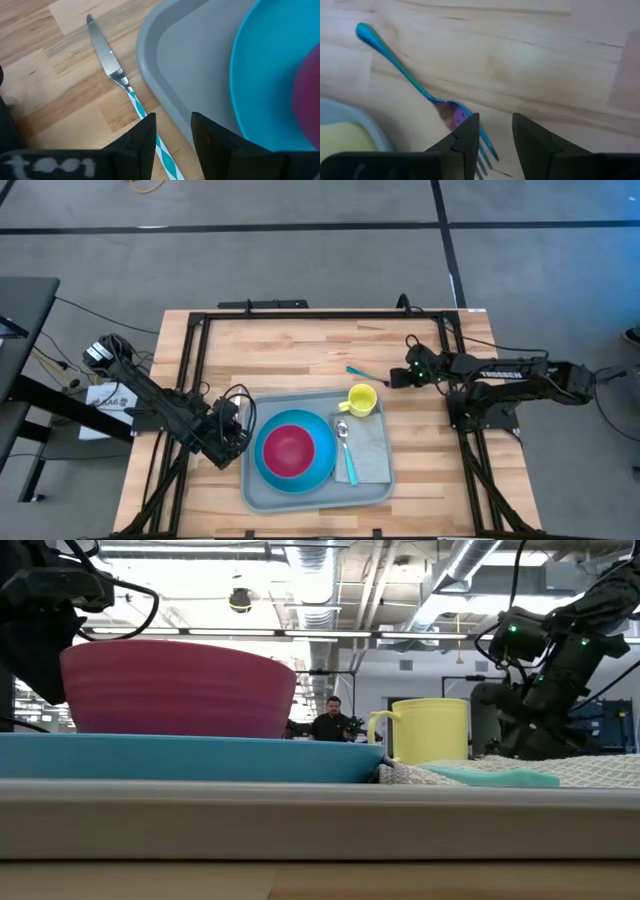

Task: Set up tray
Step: Put the blue fork on the gray napkin on the gray tray to the right of the light blue spoon

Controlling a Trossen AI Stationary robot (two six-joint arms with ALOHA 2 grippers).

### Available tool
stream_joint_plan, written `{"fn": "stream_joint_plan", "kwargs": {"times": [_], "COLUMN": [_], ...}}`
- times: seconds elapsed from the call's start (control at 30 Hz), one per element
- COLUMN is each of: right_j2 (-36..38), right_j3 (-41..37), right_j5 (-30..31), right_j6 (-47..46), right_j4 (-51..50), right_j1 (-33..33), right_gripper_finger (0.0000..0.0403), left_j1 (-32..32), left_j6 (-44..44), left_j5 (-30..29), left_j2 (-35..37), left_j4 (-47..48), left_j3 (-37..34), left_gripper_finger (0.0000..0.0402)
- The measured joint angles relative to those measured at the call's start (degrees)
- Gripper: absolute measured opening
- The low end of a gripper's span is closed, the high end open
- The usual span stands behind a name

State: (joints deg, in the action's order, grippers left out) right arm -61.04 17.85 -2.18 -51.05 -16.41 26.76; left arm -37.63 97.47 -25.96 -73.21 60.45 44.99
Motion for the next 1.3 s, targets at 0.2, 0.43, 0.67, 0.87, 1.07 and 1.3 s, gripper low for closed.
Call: {"fn": "stream_joint_plan", "kwargs": {"times": [0.2, 0.43, 0.67, 0.87, 1.07, 1.3], "right_j2": [-0.04, -0.04, -0.04, -0.04, -0.06, -0.07], "right_j3": [0.01, 0.02, 0.04, 0.07, 0.09, 0.12], "right_j5": [-1.34, -4.34, -4.56, -3.72, 0.57, -2.81], "right_j6": [-2.95, -6.54, -9.2, -10.45, -10.28, -8.68], "right_j4": [0.7, 0.25, 0.2, 0.23, 0.96, 4.67], "right_j1": [-0.09, -0.58, -3.22, -5.69, -7.06, -7.25], "right_gripper_finger": [0.0108, 0.0108, 0.0108, 0.0108, 0.0101, 0.0059], "left_j1": [0.0, 0.0, 0.0, 0.0, 0.0, 0.0], "left_j6": [0.2, 0.06, -0.26, -0.3, -0.3, -0.28], "left_j5": [-0.02, -0.04, -0.09, -0.26, -0.28, -0.3], "left_j2": [0.0, 0.0, 0.0, 0.0, 0.0, 0.0], "left_j4": [0.0, 0.0, 0.0, 0.0, -0.03, -1.2], "left_j3": [0.0, 0.0, 0.0, 0.0, 0.0, 0.0], "left_gripper_finger": [0.0112, 0.0112, 0.0112, 0.0112, 0.0112, 0.0112]}}
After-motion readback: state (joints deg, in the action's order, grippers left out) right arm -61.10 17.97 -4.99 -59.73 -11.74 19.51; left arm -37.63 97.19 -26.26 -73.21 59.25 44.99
